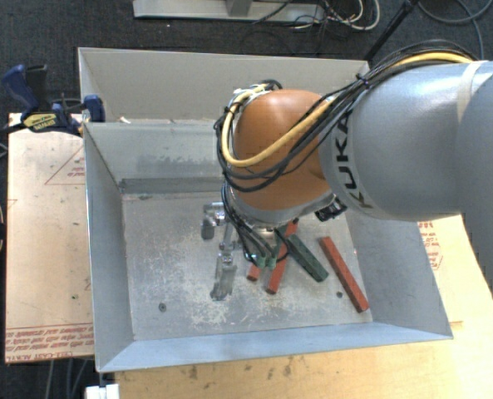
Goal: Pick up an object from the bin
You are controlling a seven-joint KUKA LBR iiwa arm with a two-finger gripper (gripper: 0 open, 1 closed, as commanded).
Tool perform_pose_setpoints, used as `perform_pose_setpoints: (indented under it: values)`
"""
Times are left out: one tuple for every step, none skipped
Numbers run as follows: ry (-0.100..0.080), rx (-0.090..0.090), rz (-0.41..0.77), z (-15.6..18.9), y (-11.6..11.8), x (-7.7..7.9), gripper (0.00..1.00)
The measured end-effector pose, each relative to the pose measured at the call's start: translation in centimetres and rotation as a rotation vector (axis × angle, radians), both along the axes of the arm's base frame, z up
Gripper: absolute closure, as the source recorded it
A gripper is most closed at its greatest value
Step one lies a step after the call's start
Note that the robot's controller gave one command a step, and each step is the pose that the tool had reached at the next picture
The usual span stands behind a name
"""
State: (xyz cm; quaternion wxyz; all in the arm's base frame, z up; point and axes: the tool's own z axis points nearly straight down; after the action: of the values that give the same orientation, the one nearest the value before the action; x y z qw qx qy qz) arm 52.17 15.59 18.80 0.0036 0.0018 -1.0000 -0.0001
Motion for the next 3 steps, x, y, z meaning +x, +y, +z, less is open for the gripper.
perform_pose_setpoints:
  values:
    - [-0.007,0.001,-0.003,0.4,-0.1,0.2,0.00]
    - [-0.016,0.005,0.128,-2.3,-2.9,1.7,0.00]
    - [-0.006,0.001,0.156,-2.6,-7.3,4.7,0.00]
